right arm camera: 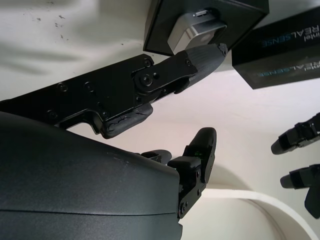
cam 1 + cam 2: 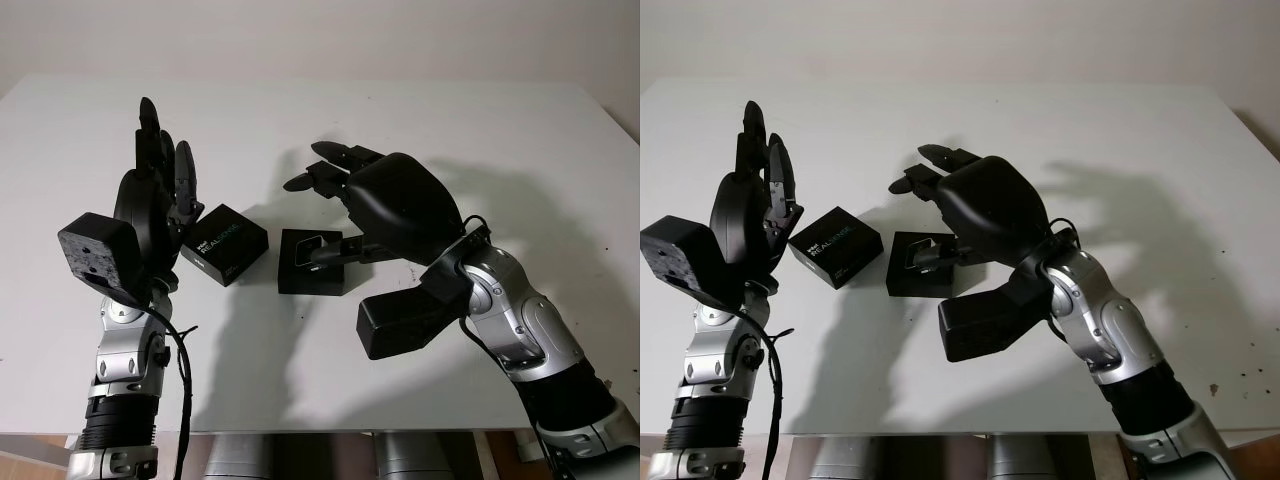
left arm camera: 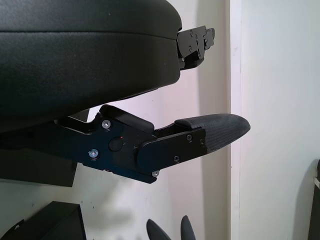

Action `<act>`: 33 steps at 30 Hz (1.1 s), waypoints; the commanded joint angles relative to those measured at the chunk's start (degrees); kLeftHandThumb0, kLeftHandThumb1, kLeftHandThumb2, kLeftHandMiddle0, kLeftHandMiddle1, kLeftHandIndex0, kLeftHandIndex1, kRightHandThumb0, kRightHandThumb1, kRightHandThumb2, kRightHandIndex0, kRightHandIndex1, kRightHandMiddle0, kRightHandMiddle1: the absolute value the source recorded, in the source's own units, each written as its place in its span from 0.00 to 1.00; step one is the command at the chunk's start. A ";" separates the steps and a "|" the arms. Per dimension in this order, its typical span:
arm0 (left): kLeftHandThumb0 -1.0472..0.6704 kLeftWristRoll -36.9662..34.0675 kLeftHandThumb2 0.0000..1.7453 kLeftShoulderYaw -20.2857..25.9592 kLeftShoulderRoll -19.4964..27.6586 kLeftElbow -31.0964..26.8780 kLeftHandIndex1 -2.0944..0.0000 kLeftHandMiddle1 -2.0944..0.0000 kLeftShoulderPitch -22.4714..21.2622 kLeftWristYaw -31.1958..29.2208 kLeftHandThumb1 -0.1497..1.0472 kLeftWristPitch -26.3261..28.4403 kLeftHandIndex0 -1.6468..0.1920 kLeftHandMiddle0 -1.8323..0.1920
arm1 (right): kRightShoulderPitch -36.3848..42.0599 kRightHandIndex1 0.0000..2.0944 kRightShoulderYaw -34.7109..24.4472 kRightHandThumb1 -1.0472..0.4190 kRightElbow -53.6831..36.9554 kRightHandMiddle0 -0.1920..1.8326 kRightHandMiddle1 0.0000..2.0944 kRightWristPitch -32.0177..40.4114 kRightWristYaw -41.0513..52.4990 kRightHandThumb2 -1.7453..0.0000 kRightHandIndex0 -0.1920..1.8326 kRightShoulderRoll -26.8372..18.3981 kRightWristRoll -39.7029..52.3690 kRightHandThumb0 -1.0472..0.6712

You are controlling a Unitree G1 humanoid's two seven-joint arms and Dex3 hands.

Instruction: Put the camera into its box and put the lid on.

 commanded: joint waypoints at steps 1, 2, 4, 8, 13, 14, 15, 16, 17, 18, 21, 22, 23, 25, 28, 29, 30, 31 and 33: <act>0.20 -0.12 0.37 -0.17 -0.34 0.34 1.00 1.00 -1.54 0.15 1.00 -0.94 1.00 1.00 | -0.75 0.02 0.62 0.09 -1.70 0.31 0.22 0.59 0.44 0.97 0.26 -0.40 -1.42 0.18; 0.20 -0.11 0.37 -0.17 -0.45 0.43 1.00 1.00 -1.58 0.17 1.00 -1.09 1.00 1.00 | -0.65 0.02 0.75 0.09 -1.73 0.31 0.22 0.62 0.46 0.97 0.26 -0.43 -2.01 0.18; 0.20 -0.22 0.37 -0.09 -0.56 0.69 1.00 1.00 -1.64 0.08 1.00 -1.32 1.00 1.00 | -0.44 0.02 1.35 0.09 -1.87 0.32 0.22 0.97 0.98 0.97 0.26 -0.54 -3.52 0.18; 0.20 -0.54 0.37 0.00 -0.70 1.11 1.00 1.00 -1.73 -0.14 1.00 -1.57 1.00 1.00 | -0.32 0.02 1.95 0.09 -1.82 0.33 0.23 1.43 1.69 0.97 0.26 -0.36 -4.87 0.18; 0.19 -0.51 0.36 0.04 -0.55 1.02 1.00 1.00 -1.55 -0.03 1.00 -1.56 1.00 1.00 | -0.70 0.03 2.67 0.09 -1.21 0.30 0.31 1.65 1.35 0.97 0.26 0.01 -6.09 0.21; 0.19 -0.49 0.37 0.08 -0.49 0.99 1.00 1.00 -1.52 0.01 1.00 -1.56 1.00 1.00 | -0.76 0.03 2.82 0.09 -0.96 0.29 0.33 1.69 1.14 0.97 0.26 0.13 -6.32 0.21; 0.19 -0.50 0.37 0.10 -0.44 0.91 1.00 1.00 -1.48 0.01 1.00 -1.55 1.00 1.00 | -0.87 0.03 2.98 0.09 -0.64 0.29 0.33 1.66 0.92 0.97 0.26 0.19 -6.51 0.21; 0.19 -0.54 0.37 0.15 -0.43 0.82 1.00 1.00 -1.42 0.04 1.00 -1.54 1.00 1.00 | -0.97 0.03 3.15 0.08 -0.34 0.28 0.33 1.68 0.72 0.97 0.26 0.27 -6.68 0.21; 0.19 -0.57 0.37 0.17 -0.40 0.70 1.00 1.00 -1.34 0.02 1.00 -1.52 1.00 1.00 | -1.11 0.02 3.39 0.08 -0.10 0.27 0.33 1.76 0.55 0.97 0.26 0.29 -7.10 0.21; 0.19 -0.60 0.37 0.18 -0.37 0.62 1.00 1.00 -1.29 -0.01 1.00 -1.50 1.00 1.00 | -1.20 0.02 3.56 0.08 0.05 0.27 0.33 1.83 0.44 0.97 0.25 0.32 -7.41 0.20; 0.20 -0.48 0.37 0.23 -0.22 0.68 1.00 1.00 -1.17 0.00 1.00 -1.85 1.00 1.00 | -1.51 0.02 4.04 0.08 1.24 0.27 0.33 2.18 -0.63 0.97 0.25 0.80 -8.40 0.20; 0.20 -0.36 0.37 0.21 -0.12 0.66 1.00 1.00 -1.18 0.01 1.00 -1.82 1.00 1.00 | -1.63 0.02 4.17 0.08 1.65 0.28 0.33 2.27 -1.05 0.97 0.25 0.89 -8.72 0.20; 0.20 -0.27 0.37 0.21 -0.03 0.63 1.00 1.00 -1.19 0.03 1.00 -1.78 1.00 1.00 | -1.71 0.02 4.29 0.08 2.02 0.28 0.34 2.32 -1.49 0.97 0.25 0.93 -9.04 0.20; 0.19 -0.20 0.37 0.24 0.11 0.55 1.00 1.00 -1.28 0.05 1.00 -1.60 1.00 1.00 | -1.78 0.03 4.41 0.08 2.80 0.30 0.36 2.43 -2.71 0.97 0.26 1.18 -9.38 0.20; 0.19 -0.15 0.37 0.20 0.30 0.41 1.00 1.00 -1.34 -0.05 1.00 -1.44 1.00 1.00 | -1.75 0.03 4.32 0.09 3.87 0.30 0.37 2.48 -4.24 0.97 0.26 1.79 -8.68 0.23; 0.19 -0.09 0.37 0.16 0.32 0.38 1.00 1.00 -1.36 -0.02 1.00 -1.47 1.00 1.00 | -1.73 0.03 4.35 0.09 4.31 0.30 0.37 2.53 -4.85 0.97 0.26 1.98 -8.61 0.23; 0.19 0.00 0.37 0.12 0.33 0.31 1.00 1.00 -1.36 0.05 1.00 -1.40 1.00 1.00 | -1.74 0.03 4.40 0.09 4.72 0.30 0.38 2.55 -5.33 0.97 0.27 2.11 -8.61 0.24; 0.19 0.02 0.37 0.11 0.30 0.29 1.00 1.00 -1.37 0.10 1.00 -1.42 1.00 1.00 | -1.77 0.03 4.46 0.08 5.09 0.30 0.39 2.58 -5.70 0.97 0.27 2.22 -8.67 0.25; 0.20 0.17 0.37 0.10 0.26 0.27 1.00 1.00 -1.37 0.15 1.00 -1.53 1.00 1.00 | -1.89 0.03 4.71 0.08 5.73 0.29 0.42 2.78 -6.54 0.97 0.27 2.34 -9.28 0.25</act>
